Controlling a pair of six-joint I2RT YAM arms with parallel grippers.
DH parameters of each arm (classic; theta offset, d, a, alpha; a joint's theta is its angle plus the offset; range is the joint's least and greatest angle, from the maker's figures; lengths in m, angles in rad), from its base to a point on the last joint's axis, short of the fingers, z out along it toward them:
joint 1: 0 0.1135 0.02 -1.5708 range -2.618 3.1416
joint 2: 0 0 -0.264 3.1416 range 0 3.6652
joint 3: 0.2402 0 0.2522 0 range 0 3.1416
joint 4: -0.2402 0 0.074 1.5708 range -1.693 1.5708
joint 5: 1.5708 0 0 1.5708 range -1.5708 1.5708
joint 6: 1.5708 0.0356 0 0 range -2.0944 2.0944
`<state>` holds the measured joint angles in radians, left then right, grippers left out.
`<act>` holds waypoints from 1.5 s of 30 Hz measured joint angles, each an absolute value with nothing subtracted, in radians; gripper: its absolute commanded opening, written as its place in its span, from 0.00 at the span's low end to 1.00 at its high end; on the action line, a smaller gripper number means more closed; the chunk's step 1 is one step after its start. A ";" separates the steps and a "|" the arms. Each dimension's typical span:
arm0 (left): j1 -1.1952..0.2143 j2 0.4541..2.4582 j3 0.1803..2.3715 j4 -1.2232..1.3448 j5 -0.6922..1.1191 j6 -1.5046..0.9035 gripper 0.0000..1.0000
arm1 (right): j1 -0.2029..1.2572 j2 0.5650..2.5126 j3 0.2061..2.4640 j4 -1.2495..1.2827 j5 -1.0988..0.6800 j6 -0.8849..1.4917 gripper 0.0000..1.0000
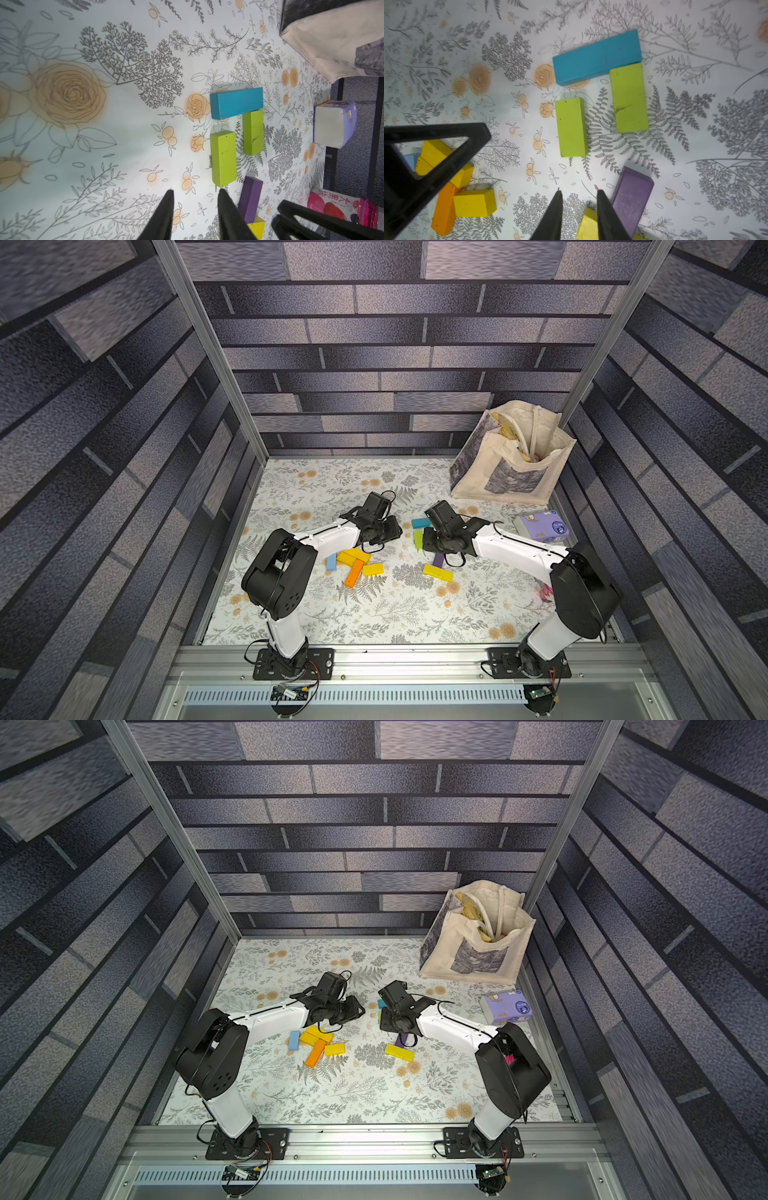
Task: Assemble the letter p with building blocks
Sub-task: Assemble the building block at the center of the board.
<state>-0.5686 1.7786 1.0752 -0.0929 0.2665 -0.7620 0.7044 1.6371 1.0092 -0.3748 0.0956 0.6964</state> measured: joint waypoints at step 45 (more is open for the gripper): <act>-0.597 2.011 1.201 -0.036 0.366 -0.802 0.00 | 0.605 1.773 0.847 0.093 -0.126 1.011 0.00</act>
<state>-0.5968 2.0109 1.2011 -0.0357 0.3656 -0.8024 0.6052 1.7725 0.8471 0.0929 -0.1257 1.0115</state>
